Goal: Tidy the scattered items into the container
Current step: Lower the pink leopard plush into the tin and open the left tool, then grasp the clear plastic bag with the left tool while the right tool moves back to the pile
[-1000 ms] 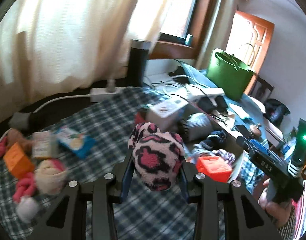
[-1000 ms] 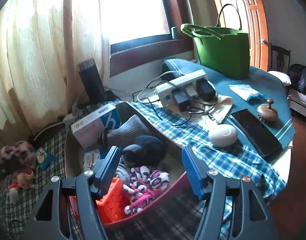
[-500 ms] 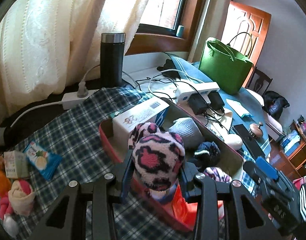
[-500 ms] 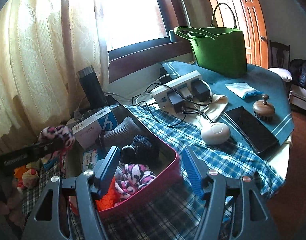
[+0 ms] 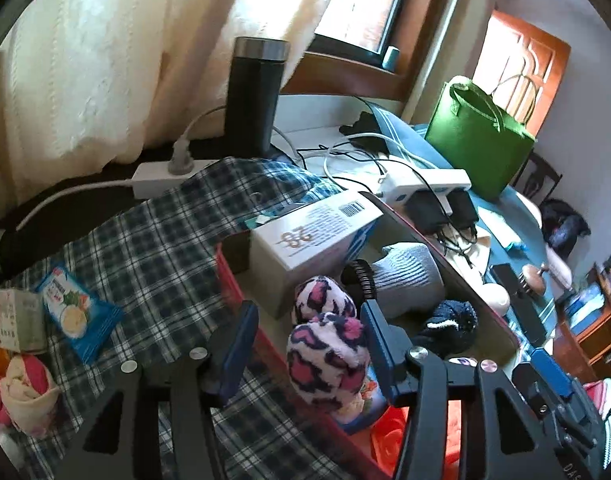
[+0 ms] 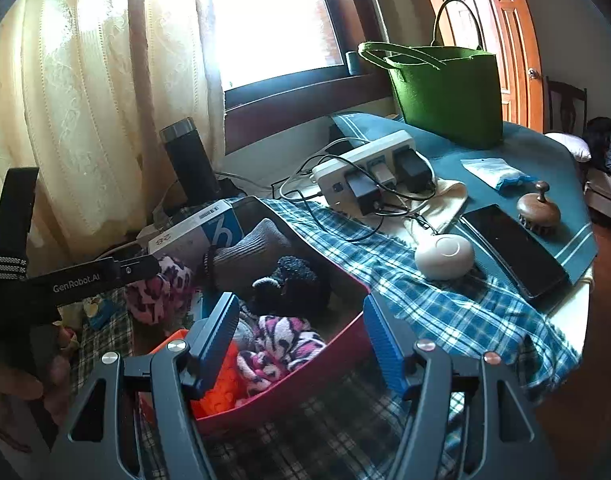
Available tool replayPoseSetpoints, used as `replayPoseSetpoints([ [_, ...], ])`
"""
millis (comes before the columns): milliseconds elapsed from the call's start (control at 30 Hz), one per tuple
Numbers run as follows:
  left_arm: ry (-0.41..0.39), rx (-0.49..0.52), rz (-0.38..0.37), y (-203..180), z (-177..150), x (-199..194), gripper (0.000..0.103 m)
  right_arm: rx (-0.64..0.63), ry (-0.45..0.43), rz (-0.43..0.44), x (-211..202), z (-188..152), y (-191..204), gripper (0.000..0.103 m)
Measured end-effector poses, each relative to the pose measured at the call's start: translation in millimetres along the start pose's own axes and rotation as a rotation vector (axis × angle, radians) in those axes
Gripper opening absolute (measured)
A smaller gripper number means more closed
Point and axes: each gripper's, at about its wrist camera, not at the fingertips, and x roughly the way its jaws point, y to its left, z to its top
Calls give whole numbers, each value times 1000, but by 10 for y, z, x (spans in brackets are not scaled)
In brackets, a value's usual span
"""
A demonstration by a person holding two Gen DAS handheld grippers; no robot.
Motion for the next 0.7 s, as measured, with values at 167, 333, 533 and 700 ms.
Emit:
replayPoseSetpoints([
  [167, -25, 6, 2, 48, -29, -171, 55, -12, -6, 17, -40, 9, 113, 69],
  [333, -38, -7, 17, 183, -78, -347, 55, -41, -9, 34, -68, 12, 287, 69],
  [533, -30, -45, 12, 376, -105, -435, 55, -54, 3, 38, -53, -1, 454, 69],
  [700, 11, -45, -23, 380, -139, -343, 55, -68, 9, 36, -44, -14, 580, 69],
])
